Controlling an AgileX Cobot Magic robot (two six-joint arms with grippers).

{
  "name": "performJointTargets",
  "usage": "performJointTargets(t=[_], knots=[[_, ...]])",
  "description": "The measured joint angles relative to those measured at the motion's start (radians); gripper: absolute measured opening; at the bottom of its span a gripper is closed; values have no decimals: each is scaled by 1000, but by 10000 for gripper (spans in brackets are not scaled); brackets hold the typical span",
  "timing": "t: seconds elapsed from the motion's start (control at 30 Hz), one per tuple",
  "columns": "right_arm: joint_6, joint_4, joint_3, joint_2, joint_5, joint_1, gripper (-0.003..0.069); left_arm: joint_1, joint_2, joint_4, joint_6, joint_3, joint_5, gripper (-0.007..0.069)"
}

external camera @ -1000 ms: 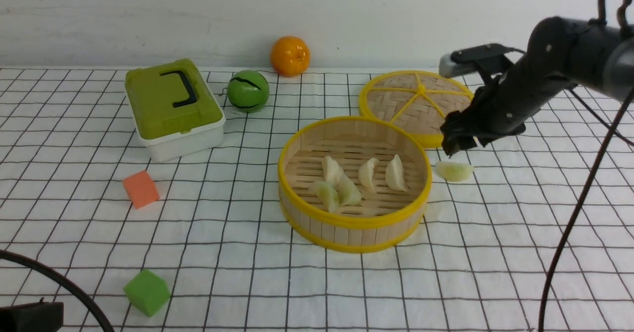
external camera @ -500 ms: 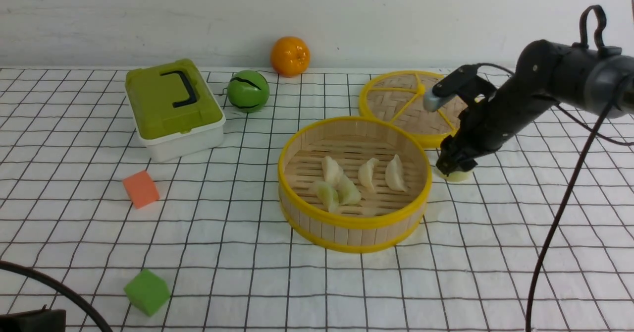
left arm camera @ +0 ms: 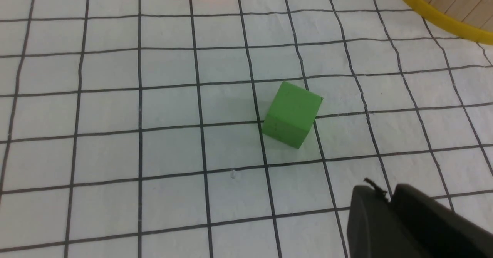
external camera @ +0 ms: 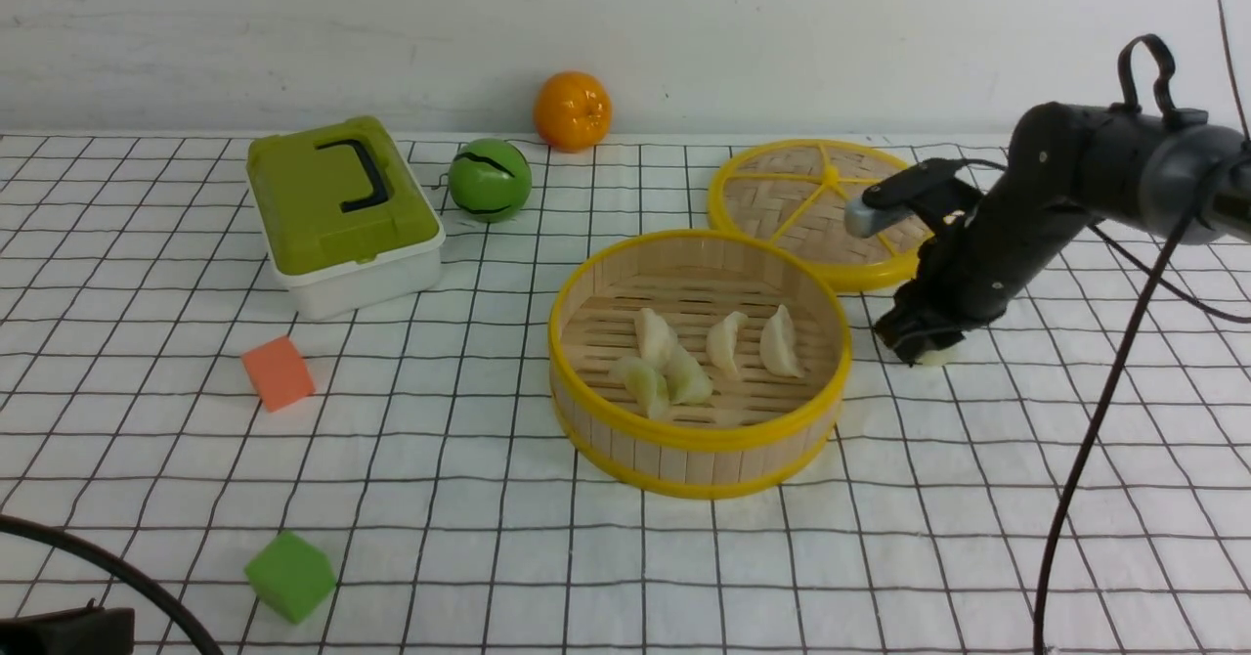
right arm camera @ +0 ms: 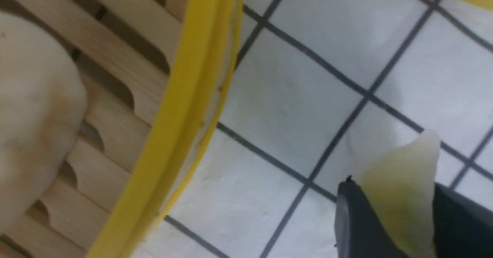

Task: Put the dumplings into the steamer on the table with the white tablecloth.
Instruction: 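Reach for and grasp a dumpling lying on the table beside the steamer, then place the dumpling in the bamboo steamer basket with the right gripper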

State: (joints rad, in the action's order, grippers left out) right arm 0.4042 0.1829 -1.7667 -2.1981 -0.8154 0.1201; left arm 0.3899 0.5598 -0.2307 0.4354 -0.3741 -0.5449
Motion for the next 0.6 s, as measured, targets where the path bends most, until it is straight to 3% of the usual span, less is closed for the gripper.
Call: performJointTargets(t=[0.17,0.23,0.43,0.6], knots=[[-164,-3,-24,80,-71,0,202,0,0,0,0,0,0,74],[-240,87,-32,146,-134,9,202,0,0,0,0,0,0,76],[-239,273,-24,191,-222,118,202,0,-6,9,0,-3,2,81],[-265,241,34,158,-192,227,202,0,-67,12,0,-3,2,85]])
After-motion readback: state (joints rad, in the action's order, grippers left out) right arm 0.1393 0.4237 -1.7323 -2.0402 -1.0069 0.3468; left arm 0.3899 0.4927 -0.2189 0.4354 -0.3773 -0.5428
